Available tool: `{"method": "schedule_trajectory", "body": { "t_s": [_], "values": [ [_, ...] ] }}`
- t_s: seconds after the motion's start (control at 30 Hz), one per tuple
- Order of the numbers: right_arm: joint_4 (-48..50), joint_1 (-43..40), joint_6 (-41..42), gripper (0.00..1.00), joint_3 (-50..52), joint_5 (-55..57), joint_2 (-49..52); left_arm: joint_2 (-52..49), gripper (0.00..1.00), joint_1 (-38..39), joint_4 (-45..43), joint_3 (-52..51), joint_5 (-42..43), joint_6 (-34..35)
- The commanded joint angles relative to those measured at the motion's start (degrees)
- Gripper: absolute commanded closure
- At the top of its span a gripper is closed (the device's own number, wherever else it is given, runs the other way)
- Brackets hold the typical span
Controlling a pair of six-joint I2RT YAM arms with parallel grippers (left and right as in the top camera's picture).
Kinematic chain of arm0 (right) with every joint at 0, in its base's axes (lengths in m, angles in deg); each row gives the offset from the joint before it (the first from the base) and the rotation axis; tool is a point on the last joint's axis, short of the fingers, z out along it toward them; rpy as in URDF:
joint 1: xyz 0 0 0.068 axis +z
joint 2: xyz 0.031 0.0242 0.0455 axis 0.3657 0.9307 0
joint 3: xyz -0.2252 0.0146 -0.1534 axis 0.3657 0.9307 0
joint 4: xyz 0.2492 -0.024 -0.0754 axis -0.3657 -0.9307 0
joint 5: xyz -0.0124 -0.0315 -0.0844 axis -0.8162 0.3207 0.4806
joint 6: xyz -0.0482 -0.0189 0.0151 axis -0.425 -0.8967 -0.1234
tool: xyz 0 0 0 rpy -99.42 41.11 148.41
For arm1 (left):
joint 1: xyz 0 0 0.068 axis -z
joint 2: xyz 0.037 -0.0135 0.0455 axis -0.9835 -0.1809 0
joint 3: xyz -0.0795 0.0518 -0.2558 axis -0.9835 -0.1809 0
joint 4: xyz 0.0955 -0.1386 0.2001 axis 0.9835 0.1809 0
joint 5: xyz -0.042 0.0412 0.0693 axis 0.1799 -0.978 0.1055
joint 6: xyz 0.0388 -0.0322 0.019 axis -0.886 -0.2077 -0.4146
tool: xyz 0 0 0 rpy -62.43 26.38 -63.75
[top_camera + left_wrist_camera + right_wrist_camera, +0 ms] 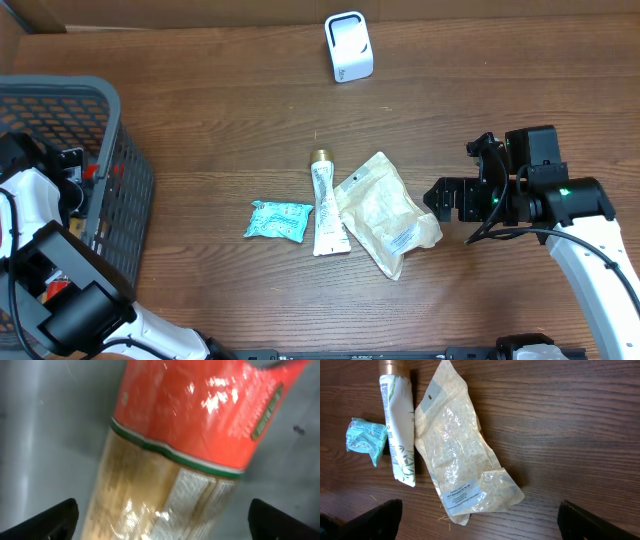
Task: Scan the item barcode
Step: 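Grasp the red-and-tan spaghetti package in the basket with the left gripper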
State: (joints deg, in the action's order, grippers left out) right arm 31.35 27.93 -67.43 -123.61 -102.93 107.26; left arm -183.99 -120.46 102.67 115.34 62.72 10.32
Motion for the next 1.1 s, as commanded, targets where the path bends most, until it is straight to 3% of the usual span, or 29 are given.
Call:
{"method": "schedule_trajectory", "body": {
  "t_s": [0.0, 0.33, 0.43, 0.5, 0.57, 0.6, 0.8, 1.07],
  "values": [
    [0.11, 0.31, 0.17, 0.0, -1.18, -0.09, 0.02, -2.51, 0.0, -0.09, -0.66, -0.24, -0.48, -1.7],
    [0.15, 0.31, 0.17, 0.0, -1.18, -0.09, 0.02, -7.87, 0.0, -0.09, -0.44, -0.24, -0.09, 0.94],
    [0.17, 0.31, 0.17, 0.0, -1.18, -0.09, 0.02, -7.82, 0.26, -0.09, -0.33, 0.0, 1.09, 1.01],
    [0.42, 0.31, 0.2, 0.0, -1.18, -0.11, 0.02, -7.82, 0.56, -0.09, 0.96, 0.46, 2.16, 1.16],
    [0.85, 0.31, 0.2, 0.0, -1.18, -0.11, 0.02, -7.82, 0.92, -0.09, 2.08, 0.85, 2.67, 1.51],
    [1.03, 0.31, 0.2, 0.0, -1.18, -0.11, 0.02, -7.82, 0.96, -0.09, 2.69, 1.16, 2.67, 2.01],
    [1.33, 0.31, 0.2, 0.0, -1.18, -0.11, 0.02, -7.78, 0.96, -0.09, 9.66, 7.45, 2.64, 6.29],
    [1.4, 0.31, 0.2, 0.0, -1.18, -0.11, 0.02, -5.49, 0.96, -0.09, 24.83, 26.12, 4.35, 11.76]
  ]
}}
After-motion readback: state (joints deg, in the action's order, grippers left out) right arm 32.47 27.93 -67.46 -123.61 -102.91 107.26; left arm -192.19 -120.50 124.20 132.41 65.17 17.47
